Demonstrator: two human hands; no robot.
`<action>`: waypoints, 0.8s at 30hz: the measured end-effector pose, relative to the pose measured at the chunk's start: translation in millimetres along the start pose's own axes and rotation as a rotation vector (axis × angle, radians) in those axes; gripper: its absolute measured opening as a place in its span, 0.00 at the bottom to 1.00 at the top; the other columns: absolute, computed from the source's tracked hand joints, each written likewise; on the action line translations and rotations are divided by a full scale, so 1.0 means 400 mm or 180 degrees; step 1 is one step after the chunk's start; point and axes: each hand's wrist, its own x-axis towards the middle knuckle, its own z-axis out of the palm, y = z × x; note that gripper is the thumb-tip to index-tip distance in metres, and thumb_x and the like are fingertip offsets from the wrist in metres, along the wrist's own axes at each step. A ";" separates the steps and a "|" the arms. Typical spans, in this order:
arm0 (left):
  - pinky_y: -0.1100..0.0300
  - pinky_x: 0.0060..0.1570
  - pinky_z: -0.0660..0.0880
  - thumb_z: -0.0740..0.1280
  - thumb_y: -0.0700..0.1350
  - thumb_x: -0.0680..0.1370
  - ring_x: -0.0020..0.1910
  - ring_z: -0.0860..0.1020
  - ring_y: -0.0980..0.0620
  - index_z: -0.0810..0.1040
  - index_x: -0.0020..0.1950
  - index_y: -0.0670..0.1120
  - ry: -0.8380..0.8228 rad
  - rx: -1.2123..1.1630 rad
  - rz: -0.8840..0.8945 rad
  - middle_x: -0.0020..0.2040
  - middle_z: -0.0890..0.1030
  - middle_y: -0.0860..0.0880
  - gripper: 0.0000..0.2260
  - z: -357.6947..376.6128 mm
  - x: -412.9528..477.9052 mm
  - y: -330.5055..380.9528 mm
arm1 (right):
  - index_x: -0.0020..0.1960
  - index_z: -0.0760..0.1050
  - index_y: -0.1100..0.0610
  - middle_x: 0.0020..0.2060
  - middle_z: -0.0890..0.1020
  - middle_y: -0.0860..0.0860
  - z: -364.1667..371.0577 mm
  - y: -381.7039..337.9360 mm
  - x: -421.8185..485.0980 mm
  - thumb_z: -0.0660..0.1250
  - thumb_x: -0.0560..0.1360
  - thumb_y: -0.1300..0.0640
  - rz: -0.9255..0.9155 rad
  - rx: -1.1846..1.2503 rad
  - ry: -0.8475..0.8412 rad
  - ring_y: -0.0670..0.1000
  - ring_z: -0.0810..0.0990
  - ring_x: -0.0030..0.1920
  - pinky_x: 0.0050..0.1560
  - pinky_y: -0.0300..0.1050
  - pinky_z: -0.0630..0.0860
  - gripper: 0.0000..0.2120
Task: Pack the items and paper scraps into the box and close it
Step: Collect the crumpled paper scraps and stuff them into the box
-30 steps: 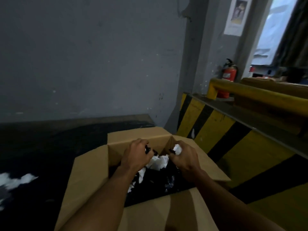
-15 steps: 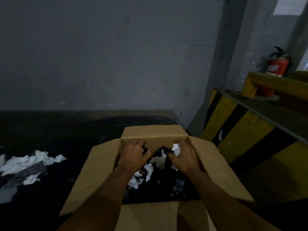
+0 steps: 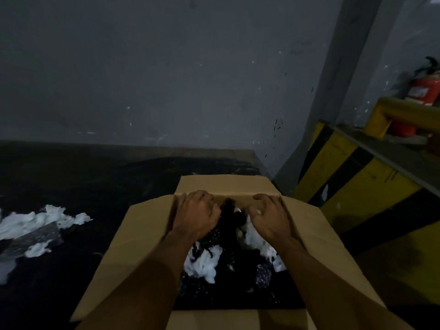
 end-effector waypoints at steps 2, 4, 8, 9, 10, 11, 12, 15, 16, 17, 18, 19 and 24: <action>0.48 0.62 0.68 0.50 0.52 0.74 0.55 0.76 0.49 0.79 0.56 0.47 -0.0045 -0.0053 0.0044 0.56 0.79 0.49 0.22 0.007 0.010 -0.001 | 0.62 0.73 0.50 0.62 0.74 0.54 0.001 0.002 0.011 0.61 0.76 0.52 -0.0025 -0.0027 0.0054 0.57 0.72 0.61 0.59 0.50 0.71 0.15; 0.51 0.58 0.71 0.53 0.48 0.74 0.56 0.75 0.48 0.78 0.58 0.46 -0.0105 -0.0095 0.0067 0.57 0.78 0.48 0.19 0.012 0.018 -0.003 | 0.61 0.73 0.52 0.61 0.74 0.55 0.003 0.004 0.022 0.60 0.76 0.56 -0.0032 -0.0078 0.0115 0.57 0.72 0.59 0.56 0.50 0.71 0.14; 0.50 0.49 0.75 0.61 0.40 0.78 0.57 0.74 0.46 0.74 0.64 0.47 -0.0415 -0.0178 0.0042 0.62 0.73 0.47 0.15 0.019 0.028 -0.002 | 0.61 0.73 0.53 0.59 0.74 0.54 0.006 0.008 0.029 0.61 0.76 0.56 -0.0010 -0.0143 0.0115 0.56 0.74 0.56 0.53 0.48 0.72 0.13; 0.50 0.48 0.75 0.59 0.41 0.80 0.55 0.75 0.45 0.74 0.64 0.47 -0.0434 -0.0179 0.0025 0.61 0.73 0.47 0.13 0.020 0.028 -0.001 | 0.60 0.74 0.53 0.59 0.74 0.54 0.006 0.008 0.029 0.61 0.76 0.55 0.0017 -0.0133 0.0105 0.56 0.75 0.55 0.52 0.48 0.73 0.13; 0.51 0.47 0.74 0.57 0.44 0.81 0.53 0.76 0.45 0.74 0.63 0.47 -0.0434 -0.0178 0.0011 0.60 0.74 0.46 0.12 0.017 0.026 0.003 | 0.60 0.74 0.53 0.59 0.74 0.54 0.005 0.007 0.028 0.61 0.77 0.54 0.0036 -0.0132 0.0110 0.56 0.75 0.53 0.51 0.48 0.73 0.13; 0.52 0.45 0.73 0.56 0.47 0.82 0.52 0.77 0.45 0.74 0.61 0.47 -0.0403 -0.0187 0.0000 0.58 0.75 0.46 0.12 0.013 0.023 0.008 | 0.59 0.74 0.53 0.58 0.75 0.54 0.005 0.008 0.025 0.61 0.77 0.53 0.0042 -0.0144 0.0123 0.55 0.76 0.52 0.50 0.48 0.73 0.13; 0.53 0.44 0.72 0.55 0.48 0.82 0.50 0.77 0.45 0.75 0.60 0.47 -0.0366 -0.0203 -0.0020 0.56 0.76 0.46 0.13 0.009 0.018 0.013 | 0.59 0.75 0.54 0.58 0.75 0.54 0.004 0.008 0.023 0.61 0.77 0.53 0.0032 -0.0162 0.0138 0.55 0.76 0.51 0.50 0.48 0.74 0.13; 0.52 0.47 0.72 0.56 0.50 0.77 0.51 0.74 0.46 0.71 0.61 0.48 -0.0389 -0.0175 -0.0017 0.55 0.72 0.46 0.14 0.004 0.000 0.023 | 0.58 0.76 0.54 0.57 0.75 0.54 -0.006 0.007 0.015 0.60 0.76 0.53 0.0022 -0.0161 0.0163 0.55 0.77 0.49 0.48 0.48 0.74 0.12; 0.50 0.51 0.71 0.57 0.50 0.75 0.53 0.72 0.46 0.68 0.62 0.49 -0.0439 -0.0053 -0.0024 0.56 0.71 0.47 0.16 0.004 -0.003 0.023 | 0.57 0.76 0.54 0.57 0.75 0.54 -0.010 0.006 0.011 0.60 0.76 0.53 0.0027 -0.0145 0.0173 0.55 0.77 0.49 0.48 0.48 0.75 0.12; 0.49 0.54 0.69 0.58 0.49 0.75 0.55 0.71 0.47 0.65 0.64 0.50 -0.0472 0.0053 -0.0046 0.57 0.69 0.48 0.17 0.001 -0.005 0.024 | 0.57 0.76 0.54 0.57 0.75 0.54 -0.014 0.005 0.008 0.60 0.76 0.53 0.0028 -0.0135 0.0172 0.56 0.77 0.48 0.48 0.48 0.75 0.12; 0.49 0.55 0.68 0.60 0.47 0.75 0.56 0.71 0.47 0.63 0.66 0.50 -0.0509 0.0087 -0.0043 0.59 0.69 0.48 0.19 -0.002 -0.005 0.025 | 0.57 0.76 0.55 0.57 0.75 0.54 -0.020 0.003 0.004 0.60 0.76 0.53 0.0018 -0.0131 0.0170 0.56 0.77 0.48 0.49 0.48 0.75 0.12; 0.50 0.54 0.69 0.60 0.44 0.76 0.54 0.72 0.47 0.61 0.68 0.50 -0.0547 0.0074 0.0008 0.60 0.71 0.47 0.21 -0.005 -0.005 0.026 | 0.57 0.76 0.55 0.57 0.75 0.54 -0.026 0.002 0.000 0.60 0.76 0.54 0.0014 -0.0123 0.0169 0.56 0.77 0.48 0.49 0.48 0.74 0.12; 0.41 0.61 0.66 0.52 0.58 0.81 0.63 0.71 0.47 0.64 0.70 0.53 -0.0694 0.0298 0.0377 0.66 0.73 0.49 0.19 -0.012 -0.008 0.027 | 0.57 0.76 0.55 0.57 0.76 0.53 -0.058 -0.006 -0.021 0.61 0.76 0.54 -0.0037 -0.0110 0.0317 0.54 0.77 0.47 0.44 0.44 0.71 0.12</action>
